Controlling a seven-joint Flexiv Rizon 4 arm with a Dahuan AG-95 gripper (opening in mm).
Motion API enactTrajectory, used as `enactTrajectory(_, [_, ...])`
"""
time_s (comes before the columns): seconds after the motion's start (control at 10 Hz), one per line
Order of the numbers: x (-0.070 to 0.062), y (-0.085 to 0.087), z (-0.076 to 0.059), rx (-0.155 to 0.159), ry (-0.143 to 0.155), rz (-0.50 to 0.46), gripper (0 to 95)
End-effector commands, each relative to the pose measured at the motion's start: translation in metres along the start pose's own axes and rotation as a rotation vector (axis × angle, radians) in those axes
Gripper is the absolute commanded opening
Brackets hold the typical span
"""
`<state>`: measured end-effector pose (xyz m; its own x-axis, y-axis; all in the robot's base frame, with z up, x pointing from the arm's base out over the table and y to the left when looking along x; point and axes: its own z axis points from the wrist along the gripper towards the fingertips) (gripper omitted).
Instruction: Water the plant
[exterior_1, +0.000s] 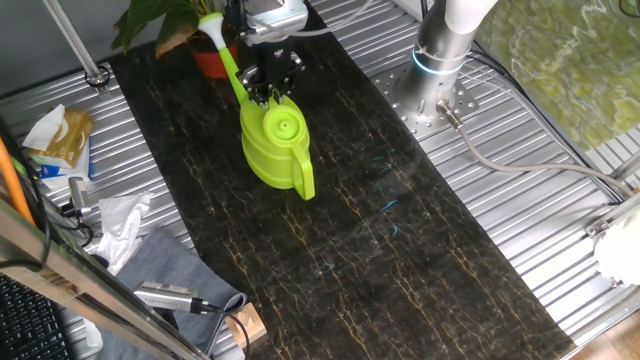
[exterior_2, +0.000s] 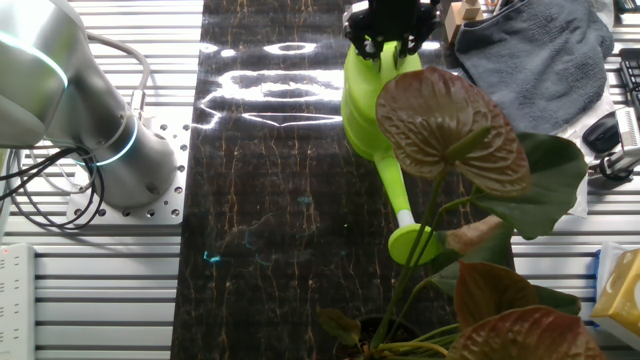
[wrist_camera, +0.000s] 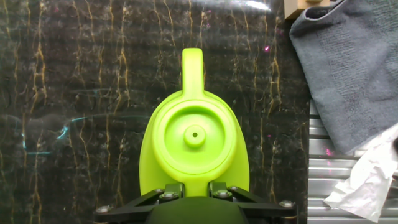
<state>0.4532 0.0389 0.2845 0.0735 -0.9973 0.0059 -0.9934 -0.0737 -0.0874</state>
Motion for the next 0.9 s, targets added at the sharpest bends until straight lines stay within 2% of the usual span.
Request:
enactTrajectory(0.1, [0.0001,0.0,-0.0067,0.003,-0.004,-0.001,0.0])
enactTrajectory(0.9, [0.003,0.0023,-0.0024,0.011,-0.03,-0.006,0.0])
